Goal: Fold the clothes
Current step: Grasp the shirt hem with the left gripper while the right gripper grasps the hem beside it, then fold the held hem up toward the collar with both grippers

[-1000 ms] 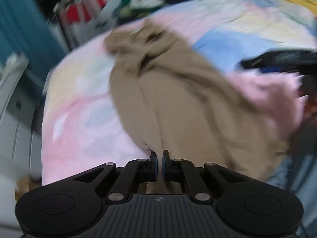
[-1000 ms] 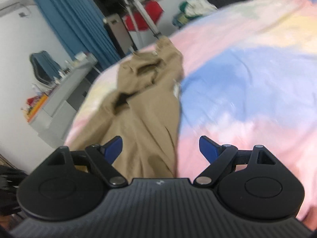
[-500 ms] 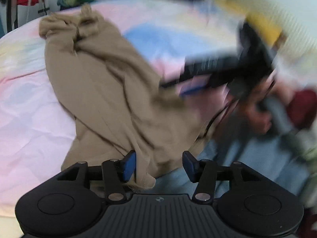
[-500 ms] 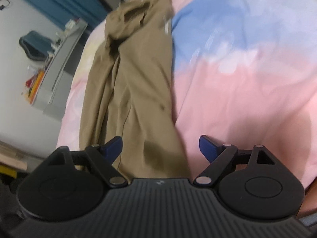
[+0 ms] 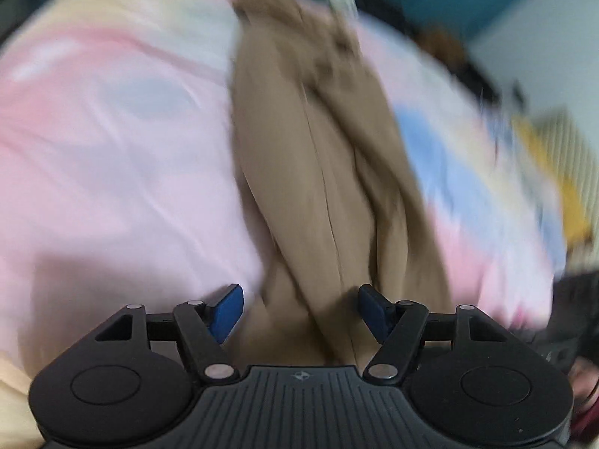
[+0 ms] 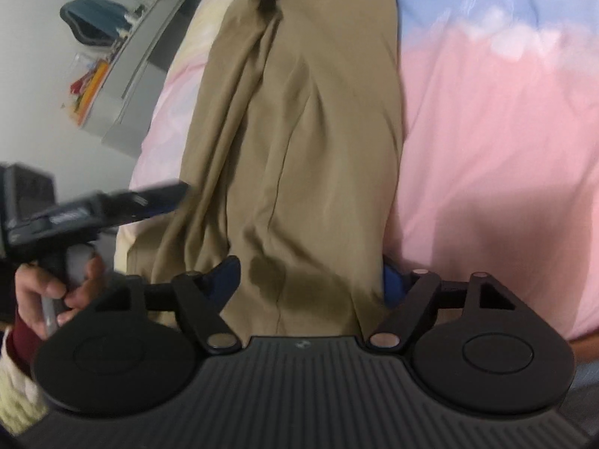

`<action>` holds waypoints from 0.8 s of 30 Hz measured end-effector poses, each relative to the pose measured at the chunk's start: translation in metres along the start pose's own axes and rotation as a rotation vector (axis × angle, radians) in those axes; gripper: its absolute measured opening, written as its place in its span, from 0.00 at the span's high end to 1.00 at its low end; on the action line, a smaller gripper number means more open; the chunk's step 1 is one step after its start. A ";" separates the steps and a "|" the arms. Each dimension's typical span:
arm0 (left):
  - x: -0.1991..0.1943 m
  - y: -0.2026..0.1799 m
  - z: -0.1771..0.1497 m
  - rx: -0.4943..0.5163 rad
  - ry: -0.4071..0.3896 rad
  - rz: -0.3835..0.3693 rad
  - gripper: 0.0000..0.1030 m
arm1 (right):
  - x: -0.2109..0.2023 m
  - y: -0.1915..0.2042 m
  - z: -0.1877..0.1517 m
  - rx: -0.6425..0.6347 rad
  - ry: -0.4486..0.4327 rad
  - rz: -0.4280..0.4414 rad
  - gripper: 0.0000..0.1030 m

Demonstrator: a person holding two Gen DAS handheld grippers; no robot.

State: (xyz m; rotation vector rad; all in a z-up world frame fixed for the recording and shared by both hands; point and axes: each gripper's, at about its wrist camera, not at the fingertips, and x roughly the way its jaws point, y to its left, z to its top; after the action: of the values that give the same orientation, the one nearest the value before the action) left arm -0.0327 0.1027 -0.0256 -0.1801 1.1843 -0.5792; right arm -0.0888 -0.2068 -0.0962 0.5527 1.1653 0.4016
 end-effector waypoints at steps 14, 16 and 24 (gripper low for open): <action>-0.032 -0.041 -0.021 0.160 0.130 -0.035 0.91 | -0.051 0.031 0.008 -0.152 -0.064 0.032 0.89; -0.052 -0.041 -0.015 0.137 0.074 -0.050 0.91 | -0.076 0.034 0.016 -0.157 -0.123 0.053 0.90; -0.179 -0.087 0.021 0.087 -0.243 -0.097 0.92 | -0.194 0.068 0.067 -0.235 -0.405 0.109 0.90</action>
State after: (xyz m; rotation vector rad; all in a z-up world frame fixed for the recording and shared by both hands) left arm -0.0877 0.1179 0.1663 -0.2281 0.9173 -0.6733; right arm -0.0952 -0.2756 0.1088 0.4654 0.6902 0.4868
